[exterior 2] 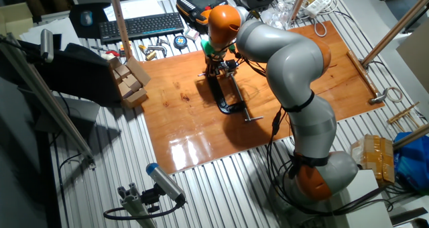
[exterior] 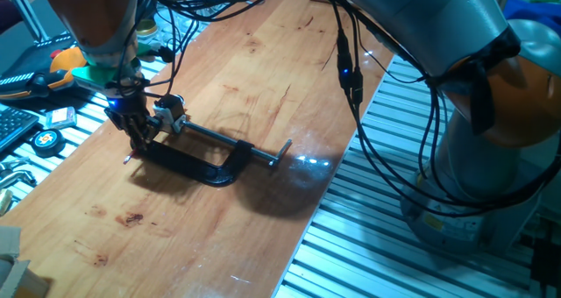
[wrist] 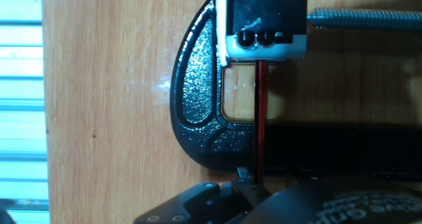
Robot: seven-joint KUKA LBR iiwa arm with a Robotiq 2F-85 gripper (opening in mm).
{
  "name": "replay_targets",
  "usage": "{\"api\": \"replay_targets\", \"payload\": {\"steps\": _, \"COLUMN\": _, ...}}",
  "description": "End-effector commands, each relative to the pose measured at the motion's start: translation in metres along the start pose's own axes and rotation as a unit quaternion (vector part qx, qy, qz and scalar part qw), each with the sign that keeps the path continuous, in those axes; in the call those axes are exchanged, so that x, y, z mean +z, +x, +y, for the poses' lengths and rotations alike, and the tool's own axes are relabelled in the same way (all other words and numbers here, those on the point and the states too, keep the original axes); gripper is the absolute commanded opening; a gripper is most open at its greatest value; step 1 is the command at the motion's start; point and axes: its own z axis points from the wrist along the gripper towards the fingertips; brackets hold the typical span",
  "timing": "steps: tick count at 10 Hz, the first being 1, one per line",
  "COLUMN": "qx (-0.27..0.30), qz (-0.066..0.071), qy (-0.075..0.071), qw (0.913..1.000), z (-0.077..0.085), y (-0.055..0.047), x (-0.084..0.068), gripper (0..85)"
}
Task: Insert the pencil into the pencil sharpener
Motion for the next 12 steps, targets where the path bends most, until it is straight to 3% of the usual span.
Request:
{"api": "replay_targets", "payload": {"steps": 1, "qx": 0.000, "qz": 0.000, "qy": 0.001, "qw": 1.0000, "z": -0.0002, "y": 0.0000, "x": 0.0000, "gripper": 34.0}}
{"api": "replay_targets", "payload": {"steps": 10, "qx": 0.003, "qz": 0.005, "qy": 0.003, "qw": 1.0000, "z": 0.0006, "y": 0.0042, "x": -0.0027, "gripper": 34.0}}
{"api": "replay_targets", "payload": {"steps": 12, "qx": 0.008, "qz": 0.001, "qy": 0.005, "qw": 1.0000, "z": 0.0018, "y": 0.0089, "x": -0.0044, "gripper": 34.0}}
